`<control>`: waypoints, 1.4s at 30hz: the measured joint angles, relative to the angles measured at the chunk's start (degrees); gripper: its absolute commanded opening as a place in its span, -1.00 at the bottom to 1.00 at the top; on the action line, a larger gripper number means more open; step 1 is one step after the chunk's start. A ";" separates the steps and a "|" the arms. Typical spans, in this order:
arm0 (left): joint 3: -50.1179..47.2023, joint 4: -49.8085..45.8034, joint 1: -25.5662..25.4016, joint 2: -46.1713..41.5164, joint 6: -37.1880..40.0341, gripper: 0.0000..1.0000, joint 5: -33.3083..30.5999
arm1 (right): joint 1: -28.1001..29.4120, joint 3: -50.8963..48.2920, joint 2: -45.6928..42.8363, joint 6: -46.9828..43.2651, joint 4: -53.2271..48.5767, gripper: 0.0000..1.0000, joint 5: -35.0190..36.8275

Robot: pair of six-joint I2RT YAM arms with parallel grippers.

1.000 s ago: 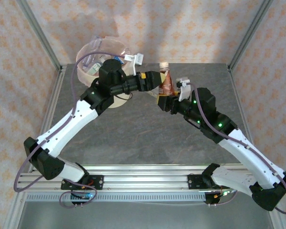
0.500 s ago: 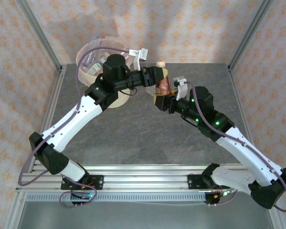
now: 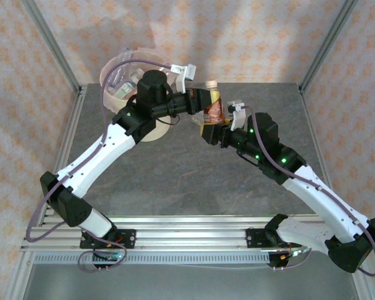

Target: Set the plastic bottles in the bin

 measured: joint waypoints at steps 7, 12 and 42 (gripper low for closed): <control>2.84 -5.49 -0.96 -1.05 7.21 -1.00 -5.07 | 0.50 0.00 0.39 -0.87 -2.25 0.98 1.25; 4.15 -10.49 -0.59 -3.98 12.57 -1.00 -10.43 | 1.07 0.09 0.28 -0.35 -2.54 0.98 4.79; 25.27 -30.40 24.39 -4.04 35.58 -1.00 -27.80 | -11.50 -8.13 -7.43 13.70 -3.21 0.98 15.82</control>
